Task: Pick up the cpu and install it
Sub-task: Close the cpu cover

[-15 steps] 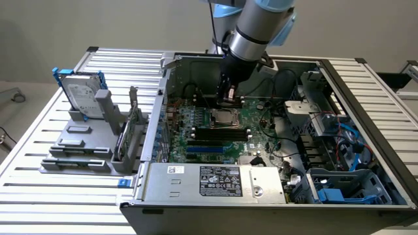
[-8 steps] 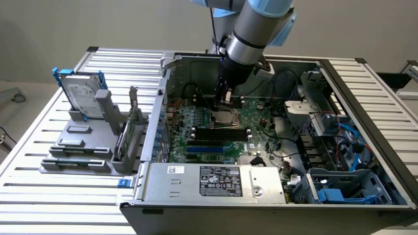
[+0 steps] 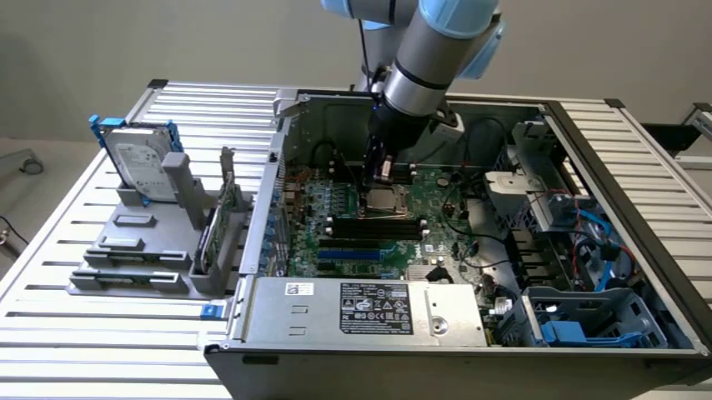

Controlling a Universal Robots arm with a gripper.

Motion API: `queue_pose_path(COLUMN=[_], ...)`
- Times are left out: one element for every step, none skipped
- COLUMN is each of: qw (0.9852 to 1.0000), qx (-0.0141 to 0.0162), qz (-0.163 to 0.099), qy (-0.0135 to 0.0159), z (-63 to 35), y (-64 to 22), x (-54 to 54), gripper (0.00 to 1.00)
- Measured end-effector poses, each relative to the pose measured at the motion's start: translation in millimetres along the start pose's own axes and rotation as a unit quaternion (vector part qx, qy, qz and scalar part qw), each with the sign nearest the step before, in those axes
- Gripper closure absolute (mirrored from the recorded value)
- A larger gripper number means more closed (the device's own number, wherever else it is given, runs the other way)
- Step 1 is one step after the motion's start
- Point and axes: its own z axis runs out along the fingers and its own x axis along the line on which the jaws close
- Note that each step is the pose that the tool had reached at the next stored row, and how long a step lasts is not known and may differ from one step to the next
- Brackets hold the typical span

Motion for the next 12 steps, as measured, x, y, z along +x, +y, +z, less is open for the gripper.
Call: queue_pose_path(qw=[1.0000, 1.0000, 1.0000, 1.0000, 1.0000, 1.0000, 1.0000, 1.0000, 1.0000, 1.0000, 1.0000, 1.0000], qx=[0.0003, 0.0005, 0.0008, 0.0010, 0.0012, 0.0015, 0.0016, 0.0018, 0.0019, 0.0020, 0.0021, 0.0022], qz=[0.000, 0.000, 0.000, -0.001, -0.001, -0.001, -0.001, -0.001, -0.001, -0.001, -0.001, -0.001], qy=[0.0005, 0.0010, 0.0015, 0.0021, 0.0026, 0.0030, 0.0034, 0.0036, 0.0039, 0.0041, 0.0043, 0.0044], z=[0.7, 1.3, 2.1, 2.8, 3.5, 4.2, 4.8, 5.5, 6.2, 7.0, 7.8, 8.4], y=[0.2, 0.4, 0.6, 0.8, 0.9, 1.1, 1.3, 1.4, 1.6, 1.8, 1.9, 2.1], x=[0.0, 0.0, -0.1, -0.1, -0.1, -0.1, -0.2, -0.2, -0.2, -0.3, -0.3, -0.3], gripper=[0.89, 0.89, 0.89, 0.89, 0.89, 0.89, 0.89, 0.89, 0.89, 0.89, 0.89, 0.89])
